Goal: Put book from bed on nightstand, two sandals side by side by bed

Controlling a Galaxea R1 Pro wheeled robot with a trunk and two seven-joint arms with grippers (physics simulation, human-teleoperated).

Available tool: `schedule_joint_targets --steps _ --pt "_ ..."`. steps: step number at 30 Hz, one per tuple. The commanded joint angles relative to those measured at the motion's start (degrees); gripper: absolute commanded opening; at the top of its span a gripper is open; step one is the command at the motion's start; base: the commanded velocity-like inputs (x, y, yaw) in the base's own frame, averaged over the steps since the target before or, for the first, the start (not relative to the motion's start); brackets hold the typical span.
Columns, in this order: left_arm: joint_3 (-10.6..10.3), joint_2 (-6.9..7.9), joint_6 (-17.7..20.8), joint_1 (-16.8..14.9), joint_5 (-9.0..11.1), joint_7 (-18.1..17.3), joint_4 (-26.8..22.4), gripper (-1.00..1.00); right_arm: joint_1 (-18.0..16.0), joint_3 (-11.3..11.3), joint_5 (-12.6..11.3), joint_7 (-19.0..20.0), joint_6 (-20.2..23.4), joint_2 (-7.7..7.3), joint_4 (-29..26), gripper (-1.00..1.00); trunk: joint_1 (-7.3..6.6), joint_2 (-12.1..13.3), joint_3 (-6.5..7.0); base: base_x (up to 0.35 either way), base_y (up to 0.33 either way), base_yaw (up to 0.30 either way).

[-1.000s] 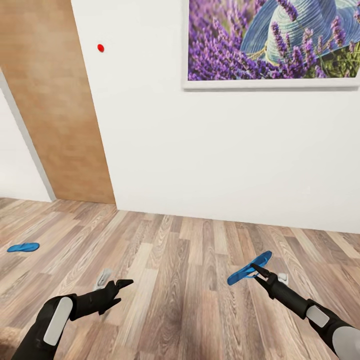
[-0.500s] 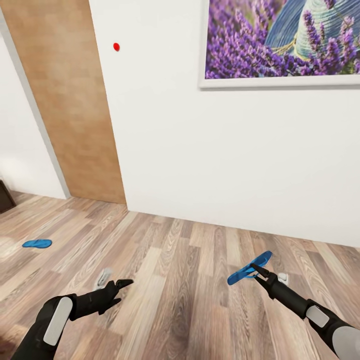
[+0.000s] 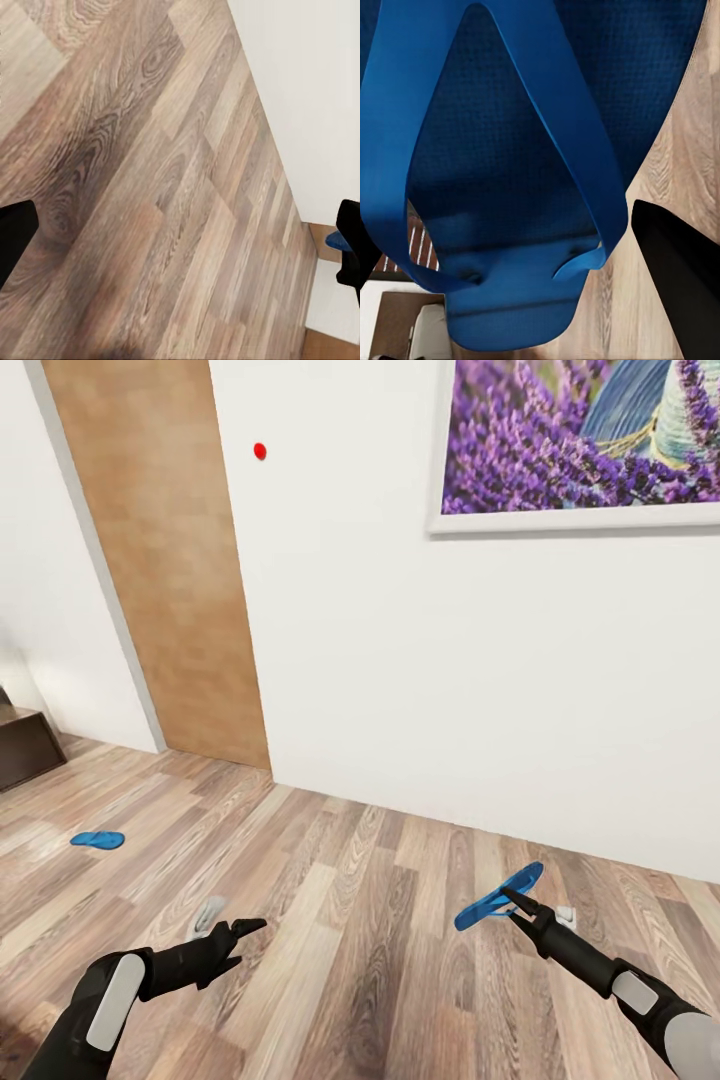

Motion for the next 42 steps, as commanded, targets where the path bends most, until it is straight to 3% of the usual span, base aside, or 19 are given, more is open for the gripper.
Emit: schedule_joint_targets --steps 1,42 --pt "0.1 -0.03 0.3 -0.1 -0.4 -0.4 0.0 1.0 0.0 -0.6 0.1 0.1 0.7 0.02 0.0 -1.0 0.0 0.0 -0.05 0.168 -0.092 0.176" --pt "0.2 -0.01 0.3 -0.1 -0.4 -0.4 0.0 1.0 0.0 -0.7 0.0 0.2 0.7 0.23 0.0 -1.0 0.0 0.0 -0.05 0.161 -0.011 0.1"
